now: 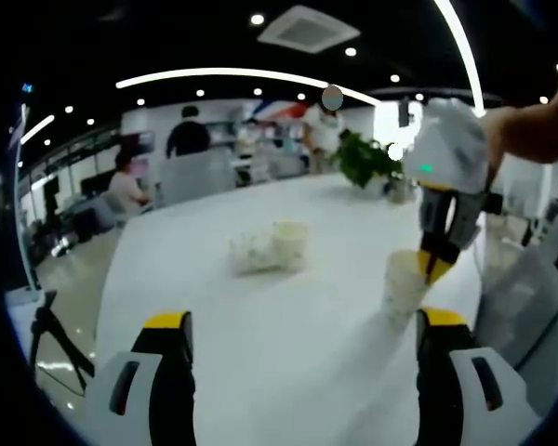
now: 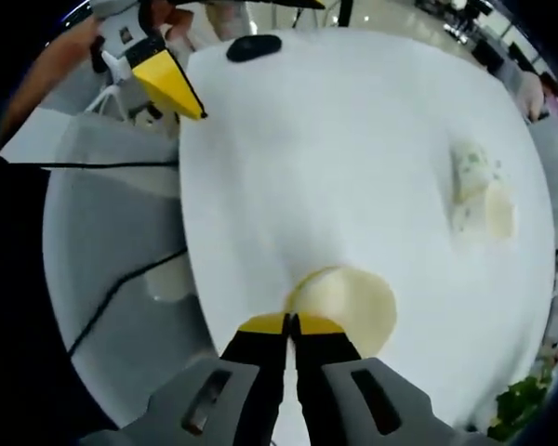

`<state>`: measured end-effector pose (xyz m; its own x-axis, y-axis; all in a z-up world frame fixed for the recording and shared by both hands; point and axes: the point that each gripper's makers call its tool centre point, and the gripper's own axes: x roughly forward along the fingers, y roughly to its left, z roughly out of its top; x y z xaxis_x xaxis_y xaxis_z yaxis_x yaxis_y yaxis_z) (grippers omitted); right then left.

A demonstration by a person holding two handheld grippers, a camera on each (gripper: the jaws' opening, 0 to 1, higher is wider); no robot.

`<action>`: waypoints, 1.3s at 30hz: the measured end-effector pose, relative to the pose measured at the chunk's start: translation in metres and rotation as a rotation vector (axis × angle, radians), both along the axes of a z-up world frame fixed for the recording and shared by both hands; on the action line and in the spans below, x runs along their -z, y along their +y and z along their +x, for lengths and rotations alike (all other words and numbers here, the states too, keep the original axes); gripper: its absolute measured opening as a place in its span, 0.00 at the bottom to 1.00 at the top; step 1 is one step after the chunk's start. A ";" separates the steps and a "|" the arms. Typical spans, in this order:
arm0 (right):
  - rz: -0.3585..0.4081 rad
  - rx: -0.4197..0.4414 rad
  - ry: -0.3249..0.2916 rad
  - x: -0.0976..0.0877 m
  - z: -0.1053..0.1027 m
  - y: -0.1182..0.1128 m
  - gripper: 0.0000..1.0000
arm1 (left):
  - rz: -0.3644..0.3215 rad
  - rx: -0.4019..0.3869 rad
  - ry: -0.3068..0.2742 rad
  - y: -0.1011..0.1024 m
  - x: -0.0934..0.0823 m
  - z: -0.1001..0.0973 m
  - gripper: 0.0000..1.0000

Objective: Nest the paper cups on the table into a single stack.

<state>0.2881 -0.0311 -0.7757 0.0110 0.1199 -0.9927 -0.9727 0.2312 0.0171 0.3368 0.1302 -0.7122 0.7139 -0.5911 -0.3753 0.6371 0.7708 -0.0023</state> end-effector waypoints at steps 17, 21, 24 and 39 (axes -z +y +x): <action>0.206 0.000 -0.008 -0.049 0.007 0.010 0.32 | -0.008 0.019 -0.003 -0.009 -0.004 -0.003 0.98; 0.329 0.041 -0.056 -0.082 0.023 0.012 0.40 | -0.017 0.016 -0.008 -0.011 -0.008 -0.001 0.98; 0.407 0.089 -0.119 -0.101 0.041 0.006 0.51 | -0.024 0.016 -0.007 -0.013 -0.009 0.000 0.98; 0.700 0.267 -0.386 -0.126 0.073 -0.058 0.67 | -0.042 -0.038 -0.050 -0.010 -0.027 0.013 0.98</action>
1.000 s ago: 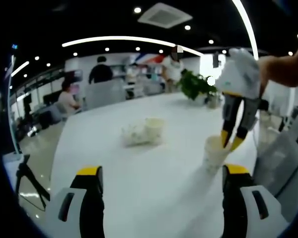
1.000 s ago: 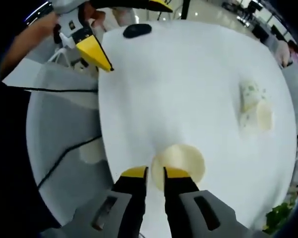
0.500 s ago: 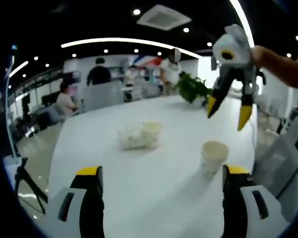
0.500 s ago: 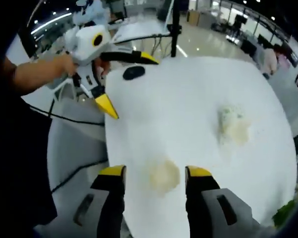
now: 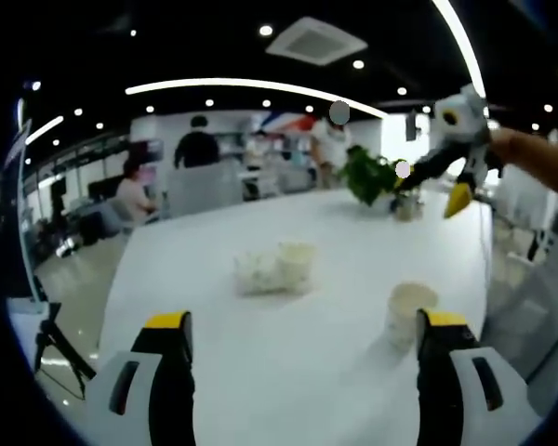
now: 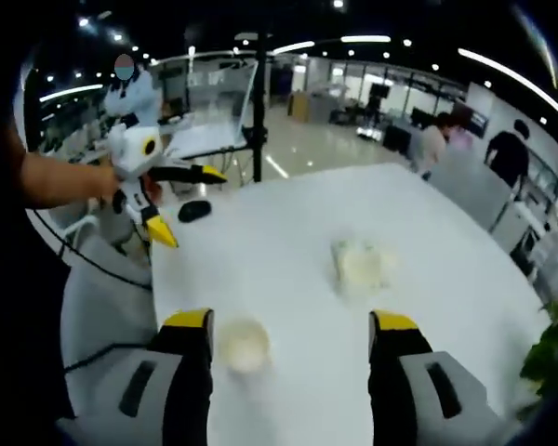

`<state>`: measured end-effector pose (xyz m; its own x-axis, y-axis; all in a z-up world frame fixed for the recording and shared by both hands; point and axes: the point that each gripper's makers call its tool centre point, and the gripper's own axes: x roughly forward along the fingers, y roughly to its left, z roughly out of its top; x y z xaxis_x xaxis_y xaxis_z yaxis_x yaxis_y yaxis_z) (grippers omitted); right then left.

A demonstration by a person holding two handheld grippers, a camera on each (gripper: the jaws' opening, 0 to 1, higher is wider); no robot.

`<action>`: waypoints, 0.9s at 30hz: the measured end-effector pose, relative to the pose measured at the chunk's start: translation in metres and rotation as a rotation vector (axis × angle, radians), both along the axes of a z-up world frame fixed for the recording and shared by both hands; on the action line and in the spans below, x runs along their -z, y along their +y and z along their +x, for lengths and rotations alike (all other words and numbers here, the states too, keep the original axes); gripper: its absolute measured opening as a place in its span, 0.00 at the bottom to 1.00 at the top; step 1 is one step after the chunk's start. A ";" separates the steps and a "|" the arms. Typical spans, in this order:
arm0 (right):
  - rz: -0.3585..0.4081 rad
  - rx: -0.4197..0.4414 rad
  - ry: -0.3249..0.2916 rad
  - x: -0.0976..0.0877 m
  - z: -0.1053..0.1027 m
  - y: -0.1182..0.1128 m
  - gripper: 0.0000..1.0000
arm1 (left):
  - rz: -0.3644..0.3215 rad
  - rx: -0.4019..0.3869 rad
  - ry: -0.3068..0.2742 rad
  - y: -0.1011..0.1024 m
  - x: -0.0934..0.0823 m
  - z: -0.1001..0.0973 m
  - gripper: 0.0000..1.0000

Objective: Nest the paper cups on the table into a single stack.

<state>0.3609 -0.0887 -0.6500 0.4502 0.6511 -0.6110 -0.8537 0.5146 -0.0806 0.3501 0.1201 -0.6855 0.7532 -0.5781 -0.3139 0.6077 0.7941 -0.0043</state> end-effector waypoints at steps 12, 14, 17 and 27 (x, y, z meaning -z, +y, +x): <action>0.140 0.115 -0.084 0.011 -0.008 -0.052 0.82 | -0.018 -0.040 -0.013 0.009 0.006 -0.005 0.98; 0.158 0.130 -0.091 0.019 -0.009 -0.059 0.83 | 0.038 -0.003 -0.041 0.006 0.009 -0.008 0.98; 0.215 0.166 -0.104 0.032 -0.010 -0.066 0.85 | 0.029 0.017 -0.035 0.001 0.012 -0.013 0.98; 0.269 0.202 -0.185 0.053 -0.011 -0.077 1.00 | 0.029 0.011 -0.024 0.000 0.023 -0.016 0.98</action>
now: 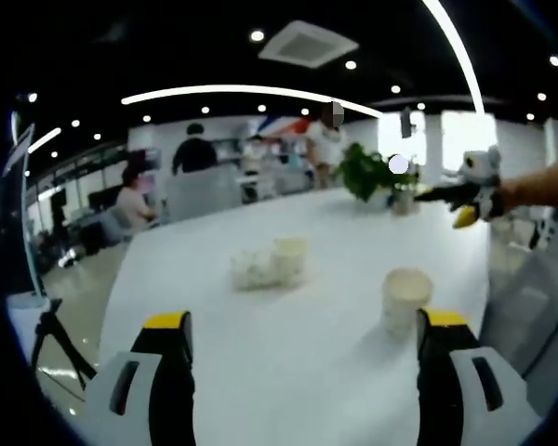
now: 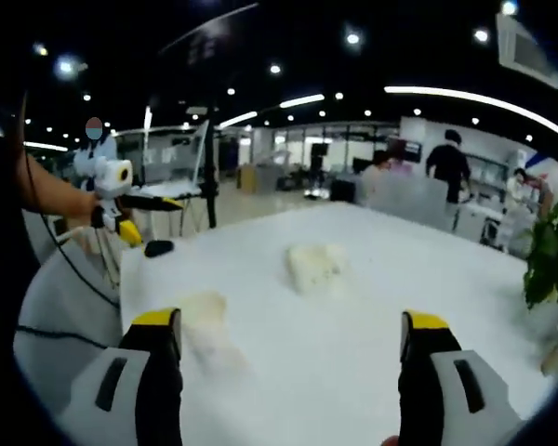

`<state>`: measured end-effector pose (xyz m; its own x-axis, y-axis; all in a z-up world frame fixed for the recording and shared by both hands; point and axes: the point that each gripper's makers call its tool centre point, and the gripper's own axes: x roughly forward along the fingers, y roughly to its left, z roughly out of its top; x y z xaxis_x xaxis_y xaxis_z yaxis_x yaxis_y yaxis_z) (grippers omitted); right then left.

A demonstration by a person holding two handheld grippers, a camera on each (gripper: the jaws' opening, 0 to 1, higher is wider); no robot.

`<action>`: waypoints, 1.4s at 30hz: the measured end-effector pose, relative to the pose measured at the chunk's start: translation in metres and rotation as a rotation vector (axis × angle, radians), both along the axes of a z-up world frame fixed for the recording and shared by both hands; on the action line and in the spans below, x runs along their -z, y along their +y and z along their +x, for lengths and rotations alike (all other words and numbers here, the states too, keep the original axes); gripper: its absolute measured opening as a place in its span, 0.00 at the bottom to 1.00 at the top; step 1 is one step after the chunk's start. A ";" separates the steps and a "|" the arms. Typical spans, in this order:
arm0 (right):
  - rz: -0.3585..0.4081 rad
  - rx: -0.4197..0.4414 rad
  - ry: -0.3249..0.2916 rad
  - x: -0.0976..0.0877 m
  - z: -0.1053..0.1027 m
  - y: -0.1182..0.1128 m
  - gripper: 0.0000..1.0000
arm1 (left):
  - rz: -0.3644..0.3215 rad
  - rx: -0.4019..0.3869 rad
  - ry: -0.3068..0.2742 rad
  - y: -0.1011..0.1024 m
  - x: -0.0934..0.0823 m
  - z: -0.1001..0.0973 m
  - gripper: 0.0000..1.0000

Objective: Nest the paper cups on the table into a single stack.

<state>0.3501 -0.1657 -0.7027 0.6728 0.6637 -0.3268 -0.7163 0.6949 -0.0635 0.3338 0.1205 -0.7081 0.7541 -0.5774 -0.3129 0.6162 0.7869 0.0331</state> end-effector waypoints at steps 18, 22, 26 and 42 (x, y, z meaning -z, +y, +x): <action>0.071 0.082 -0.023 0.012 -0.014 -0.018 1.00 | -0.022 -0.025 -0.027 0.002 0.000 0.003 0.98; 0.075 0.074 -0.023 0.012 -0.019 -0.018 1.00 | -0.035 -0.032 -0.019 0.001 0.004 0.003 0.98; 0.085 0.086 -0.022 0.012 -0.021 -0.022 1.00 | -0.053 -0.017 -0.016 -0.004 0.004 0.001 0.98; 0.109 0.093 -0.025 0.011 -0.024 -0.023 1.00 | -0.079 0.000 -0.004 -0.019 0.000 0.023 0.98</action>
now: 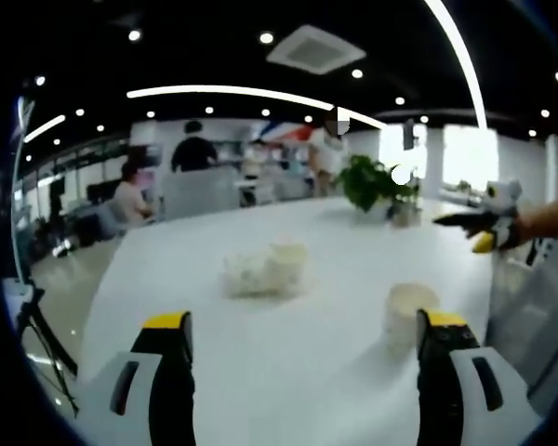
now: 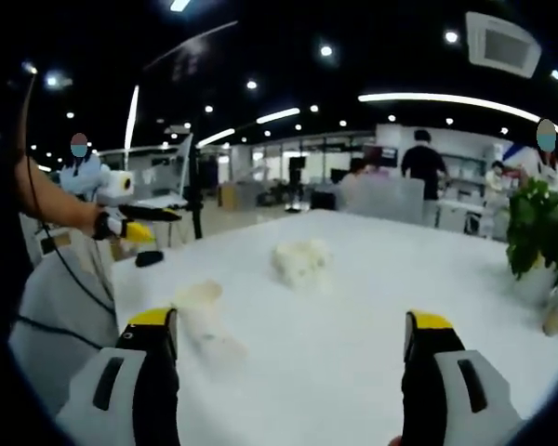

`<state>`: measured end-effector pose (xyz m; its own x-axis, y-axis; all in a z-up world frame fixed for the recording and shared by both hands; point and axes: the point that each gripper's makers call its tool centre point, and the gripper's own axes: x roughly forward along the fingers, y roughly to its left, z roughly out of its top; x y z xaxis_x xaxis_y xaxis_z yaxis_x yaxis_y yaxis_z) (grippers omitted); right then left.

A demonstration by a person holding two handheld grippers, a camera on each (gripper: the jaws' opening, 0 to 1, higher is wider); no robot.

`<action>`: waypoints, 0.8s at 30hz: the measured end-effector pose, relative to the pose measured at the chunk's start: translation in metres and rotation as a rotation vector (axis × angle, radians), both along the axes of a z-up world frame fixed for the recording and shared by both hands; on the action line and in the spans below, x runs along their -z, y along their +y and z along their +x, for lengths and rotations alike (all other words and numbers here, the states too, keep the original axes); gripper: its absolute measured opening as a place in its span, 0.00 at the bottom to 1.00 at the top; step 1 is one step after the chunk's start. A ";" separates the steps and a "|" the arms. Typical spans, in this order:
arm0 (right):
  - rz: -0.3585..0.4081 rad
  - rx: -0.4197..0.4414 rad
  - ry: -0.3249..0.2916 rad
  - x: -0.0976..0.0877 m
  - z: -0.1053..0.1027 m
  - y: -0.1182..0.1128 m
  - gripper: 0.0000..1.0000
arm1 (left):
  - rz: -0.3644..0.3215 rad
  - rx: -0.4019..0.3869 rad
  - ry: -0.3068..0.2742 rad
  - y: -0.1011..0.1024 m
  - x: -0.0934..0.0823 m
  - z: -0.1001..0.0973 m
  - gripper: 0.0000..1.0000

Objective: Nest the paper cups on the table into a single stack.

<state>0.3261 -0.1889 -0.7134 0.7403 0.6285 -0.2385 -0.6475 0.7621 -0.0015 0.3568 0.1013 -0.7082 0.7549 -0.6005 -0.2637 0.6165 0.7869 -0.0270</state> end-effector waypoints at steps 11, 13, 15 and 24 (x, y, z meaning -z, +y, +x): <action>0.007 0.002 0.010 0.003 -0.001 0.000 1.00 | 0.019 0.043 0.011 -0.020 0.006 0.019 0.98; 0.009 0.007 0.013 0.003 -0.001 -0.002 1.00 | 0.014 0.051 0.017 -0.024 0.005 0.022 0.98; 0.011 0.009 0.018 0.004 -0.002 -0.002 1.00 | 0.014 0.056 0.013 -0.028 0.005 0.027 0.98; 0.014 0.013 0.026 0.007 -0.001 -0.003 0.99 | -0.004 0.068 -0.006 -0.043 0.007 0.053 0.96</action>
<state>0.3252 -0.1921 -0.7204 0.7419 0.6225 -0.2490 -0.6373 0.7701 0.0263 0.4094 0.0586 -0.7149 0.7140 -0.6515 -0.2565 0.6686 0.7432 -0.0265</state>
